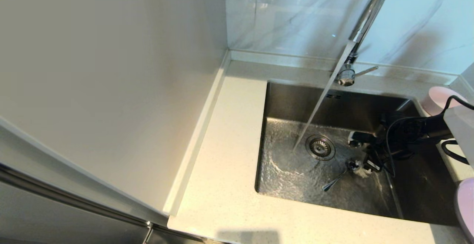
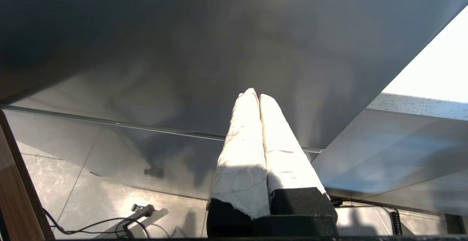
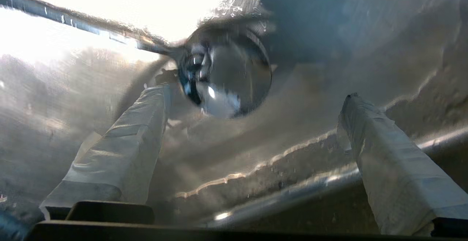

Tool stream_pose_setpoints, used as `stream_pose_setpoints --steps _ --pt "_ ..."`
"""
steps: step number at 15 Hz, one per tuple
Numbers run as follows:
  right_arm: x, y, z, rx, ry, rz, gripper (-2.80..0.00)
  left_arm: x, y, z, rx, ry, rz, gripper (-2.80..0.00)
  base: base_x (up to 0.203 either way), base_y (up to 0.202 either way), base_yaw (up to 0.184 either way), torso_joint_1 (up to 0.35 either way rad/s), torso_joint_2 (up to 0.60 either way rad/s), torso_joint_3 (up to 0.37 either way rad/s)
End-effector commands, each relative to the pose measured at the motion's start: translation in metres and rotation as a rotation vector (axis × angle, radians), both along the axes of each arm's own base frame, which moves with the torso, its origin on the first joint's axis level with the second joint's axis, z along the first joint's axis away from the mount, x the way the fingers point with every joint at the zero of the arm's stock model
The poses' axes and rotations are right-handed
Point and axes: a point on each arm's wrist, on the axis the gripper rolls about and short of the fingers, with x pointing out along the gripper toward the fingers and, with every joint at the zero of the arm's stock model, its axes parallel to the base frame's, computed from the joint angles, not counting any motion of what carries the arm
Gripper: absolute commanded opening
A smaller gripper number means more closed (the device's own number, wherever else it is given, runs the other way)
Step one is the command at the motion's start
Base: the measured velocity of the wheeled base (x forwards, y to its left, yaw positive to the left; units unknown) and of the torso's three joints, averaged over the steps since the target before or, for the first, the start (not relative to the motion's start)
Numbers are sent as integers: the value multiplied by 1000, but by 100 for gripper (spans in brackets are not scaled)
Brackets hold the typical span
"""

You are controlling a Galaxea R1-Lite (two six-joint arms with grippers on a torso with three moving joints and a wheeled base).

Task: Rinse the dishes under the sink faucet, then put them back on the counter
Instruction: Pick up the spoon

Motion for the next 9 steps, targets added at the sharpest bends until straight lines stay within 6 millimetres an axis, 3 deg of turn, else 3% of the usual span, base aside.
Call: stream_pose_setpoints --steps 1,9 --pt "4 2 -3 -2 -1 11 0 0 0 0 -1 0 -1 -280 0 0 0 0 0 0" --pt "7 3 -7 -1 -1 13 0 0 0 0 -1 0 1 -280 0 0 0 0 0 0"
